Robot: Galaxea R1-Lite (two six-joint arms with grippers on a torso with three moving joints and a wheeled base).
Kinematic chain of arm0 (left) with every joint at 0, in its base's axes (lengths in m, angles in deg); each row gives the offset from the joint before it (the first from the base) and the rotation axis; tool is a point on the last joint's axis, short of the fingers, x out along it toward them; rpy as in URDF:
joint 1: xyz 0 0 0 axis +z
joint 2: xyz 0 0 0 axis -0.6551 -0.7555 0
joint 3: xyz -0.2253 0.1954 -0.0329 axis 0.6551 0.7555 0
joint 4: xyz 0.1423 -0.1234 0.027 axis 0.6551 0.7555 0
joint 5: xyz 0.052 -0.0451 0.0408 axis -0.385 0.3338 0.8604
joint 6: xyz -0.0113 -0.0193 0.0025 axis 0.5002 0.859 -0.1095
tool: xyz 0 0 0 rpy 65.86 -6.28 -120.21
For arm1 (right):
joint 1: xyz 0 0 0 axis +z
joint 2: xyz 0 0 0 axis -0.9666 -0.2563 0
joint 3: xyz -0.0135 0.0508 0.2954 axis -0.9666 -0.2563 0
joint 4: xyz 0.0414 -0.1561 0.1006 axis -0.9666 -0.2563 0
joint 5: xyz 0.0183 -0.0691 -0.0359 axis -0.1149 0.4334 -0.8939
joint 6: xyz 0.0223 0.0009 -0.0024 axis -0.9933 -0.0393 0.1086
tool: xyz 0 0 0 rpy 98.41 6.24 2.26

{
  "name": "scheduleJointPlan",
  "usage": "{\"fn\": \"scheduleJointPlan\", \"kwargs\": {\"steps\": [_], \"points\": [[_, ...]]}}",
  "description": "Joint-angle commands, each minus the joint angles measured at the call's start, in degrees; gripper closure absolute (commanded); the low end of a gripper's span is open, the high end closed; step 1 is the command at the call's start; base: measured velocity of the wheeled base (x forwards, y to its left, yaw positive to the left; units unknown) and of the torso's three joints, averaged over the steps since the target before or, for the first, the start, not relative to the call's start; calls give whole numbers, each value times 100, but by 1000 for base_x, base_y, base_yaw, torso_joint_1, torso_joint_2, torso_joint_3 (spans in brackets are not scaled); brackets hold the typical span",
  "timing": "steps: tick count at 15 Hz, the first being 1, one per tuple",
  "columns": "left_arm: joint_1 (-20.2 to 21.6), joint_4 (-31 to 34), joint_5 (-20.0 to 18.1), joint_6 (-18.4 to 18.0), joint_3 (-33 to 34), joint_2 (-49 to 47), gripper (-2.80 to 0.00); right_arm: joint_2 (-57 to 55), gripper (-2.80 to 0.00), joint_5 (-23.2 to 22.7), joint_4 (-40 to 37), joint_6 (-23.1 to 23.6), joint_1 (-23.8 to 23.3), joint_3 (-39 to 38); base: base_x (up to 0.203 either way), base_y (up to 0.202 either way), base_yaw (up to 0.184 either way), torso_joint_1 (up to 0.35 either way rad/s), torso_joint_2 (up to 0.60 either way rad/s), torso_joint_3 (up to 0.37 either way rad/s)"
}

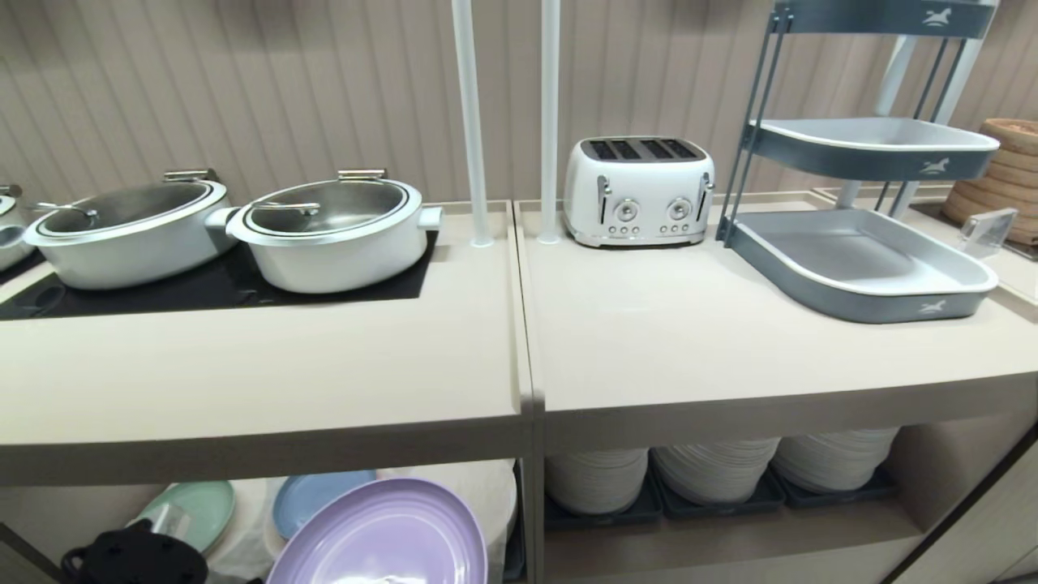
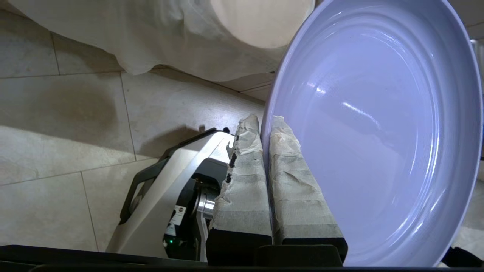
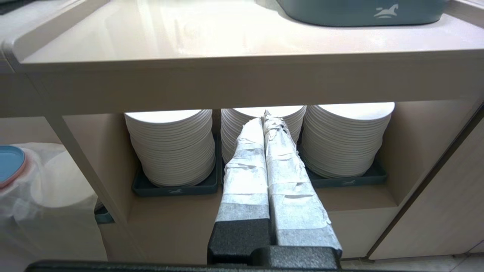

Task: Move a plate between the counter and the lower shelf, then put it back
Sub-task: Put the plate

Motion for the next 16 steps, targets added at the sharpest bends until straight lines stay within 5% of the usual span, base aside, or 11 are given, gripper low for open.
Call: {"fn": "scheduleJointPlan", "kwargs": {"steps": [1,16], "points": [[-1,-11,11,35,3,-9,0,0,0,-4,-6,3,2,0,0,0,0,237,-505,-262],[-1,-11,11,35,3,-9,0,0,0,0,-2,3,-6,0,0,0,0,167,-342,-178]]}}
